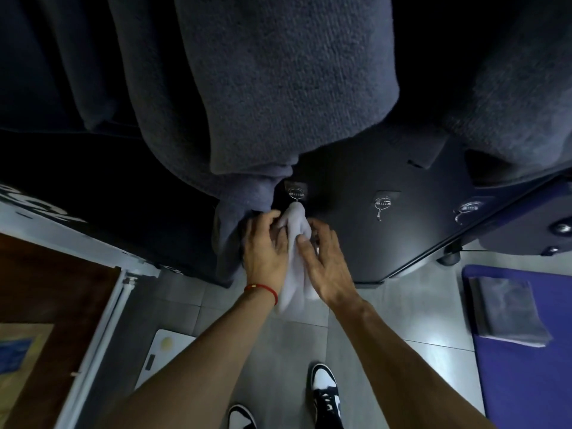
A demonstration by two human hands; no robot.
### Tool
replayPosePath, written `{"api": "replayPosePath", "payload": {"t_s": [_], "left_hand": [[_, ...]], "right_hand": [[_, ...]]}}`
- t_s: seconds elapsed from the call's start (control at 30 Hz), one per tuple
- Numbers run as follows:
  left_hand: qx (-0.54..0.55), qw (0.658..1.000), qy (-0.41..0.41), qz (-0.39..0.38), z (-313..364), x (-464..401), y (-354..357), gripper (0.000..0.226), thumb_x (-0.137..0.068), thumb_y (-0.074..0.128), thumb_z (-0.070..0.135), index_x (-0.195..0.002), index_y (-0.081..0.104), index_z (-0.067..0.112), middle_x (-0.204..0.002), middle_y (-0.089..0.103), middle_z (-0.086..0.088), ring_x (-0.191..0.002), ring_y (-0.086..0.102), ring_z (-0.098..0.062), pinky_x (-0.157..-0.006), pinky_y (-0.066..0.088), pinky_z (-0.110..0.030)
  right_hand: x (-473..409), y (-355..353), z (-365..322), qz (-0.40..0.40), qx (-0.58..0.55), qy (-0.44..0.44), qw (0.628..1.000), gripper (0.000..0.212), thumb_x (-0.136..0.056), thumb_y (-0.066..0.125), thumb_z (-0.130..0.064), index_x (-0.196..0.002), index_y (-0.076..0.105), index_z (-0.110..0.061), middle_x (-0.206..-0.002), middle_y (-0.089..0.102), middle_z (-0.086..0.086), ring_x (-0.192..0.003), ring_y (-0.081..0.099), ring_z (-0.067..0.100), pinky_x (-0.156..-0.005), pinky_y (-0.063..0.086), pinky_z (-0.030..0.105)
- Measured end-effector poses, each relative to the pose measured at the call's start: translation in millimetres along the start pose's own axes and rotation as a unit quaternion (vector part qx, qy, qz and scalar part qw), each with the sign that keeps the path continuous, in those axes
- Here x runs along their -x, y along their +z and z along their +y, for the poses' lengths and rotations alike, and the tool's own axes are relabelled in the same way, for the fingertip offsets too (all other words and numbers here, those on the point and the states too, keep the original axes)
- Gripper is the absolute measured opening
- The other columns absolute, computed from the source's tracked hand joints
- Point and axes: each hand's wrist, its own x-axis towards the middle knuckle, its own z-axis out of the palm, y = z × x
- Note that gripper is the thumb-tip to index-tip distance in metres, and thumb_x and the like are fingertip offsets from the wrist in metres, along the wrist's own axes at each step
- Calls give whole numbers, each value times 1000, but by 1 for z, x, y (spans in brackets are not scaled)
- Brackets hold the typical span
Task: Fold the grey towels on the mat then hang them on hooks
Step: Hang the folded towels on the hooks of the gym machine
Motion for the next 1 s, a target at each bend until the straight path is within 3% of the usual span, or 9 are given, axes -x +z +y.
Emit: {"api": "replayPosePath", "payload": {"t_s": [0.1,0.13,0.27,0.33,0.43,0.63,0.73,0.87,1.0], "left_hand": [[18,998,11,59,6,-3,0,20,-91,57,34,-106,63,22,-105,65,0,-100,62,-19,-84,56,-43],[42,998,-3,44,12,-2,0,22,-90,55,36,-107,63,25,-106,66,2,-101,63,-17,-86,55,-40],[94,993,-31,-56,22,8,4,40,-96,59,40,-134,53,31,-129,59,7,-119,56,-8,-95,49,-23],[84,994,-13,-73,17,11,3,43,-96,61,36,-137,48,34,-131,54,8,-121,53,-5,-95,47,-18],[74,994,-18,-76,14,10,-2,47,-91,61,44,-135,49,37,-129,59,10,-121,57,-8,-100,52,-35],[10,998,-16,-67,15,36,-32,40,-95,61,31,-134,53,29,-128,60,3,-113,57,-12,-85,48,-23],[20,997,6,-76,16,73,-53,39,-88,62,19,-127,58,24,-125,61,1,-111,55,-15,-92,47,-27],[3,987,17,-160,41,120,-60,42,-85,68,7,-125,59,19,-128,56,-4,-115,51,-20,-96,38,-25],[-37,952,67,-297,71,143,-53,38,-86,64,11,-123,60,22,-128,54,0,-124,49,-20,-104,42,-31]], "right_hand": [[0,-2,-5,-15,-31,9,999,47,-105,41,-52,-149,40,-35,-132,50,-14,-117,51,-6,-93,46,16],[0,-1,-7,-22,-40,10,999,49,-104,40,-54,-149,40,-36,-133,51,-16,-120,51,-5,-95,47,19],[0,1,-8,-35,30,26,999,48,-98,30,-61,-146,32,-54,-140,51,-21,-137,44,11,-115,31,58],[1,-5,-9,-60,24,40,997,47,-100,34,-55,-147,29,-57,-141,50,-20,-137,44,13,-114,34,55],[6,-13,-4,-71,10,24,997,55,-103,47,-42,-154,26,-47,-152,45,-14,-135,44,7,-109,44,38],[42,-32,4,-11,88,15,996,61,-98,48,-42,-155,33,-25,-154,45,-2,-140,44,19,-113,42,46],[81,-52,-4,3,171,16,985,63,-94,44,-47,-152,38,-22,-150,47,2,-135,48,23,-109,45,43],[141,-81,-26,35,348,0,937,60,-87,41,-42,-141,52,-18,-137,57,6,-127,53,30,-107,43,44],[195,-110,-35,17,407,69,911,57,-88,54,-32,-143,52,-19,-145,52,6,-135,49,30,-112,39,45]]}}
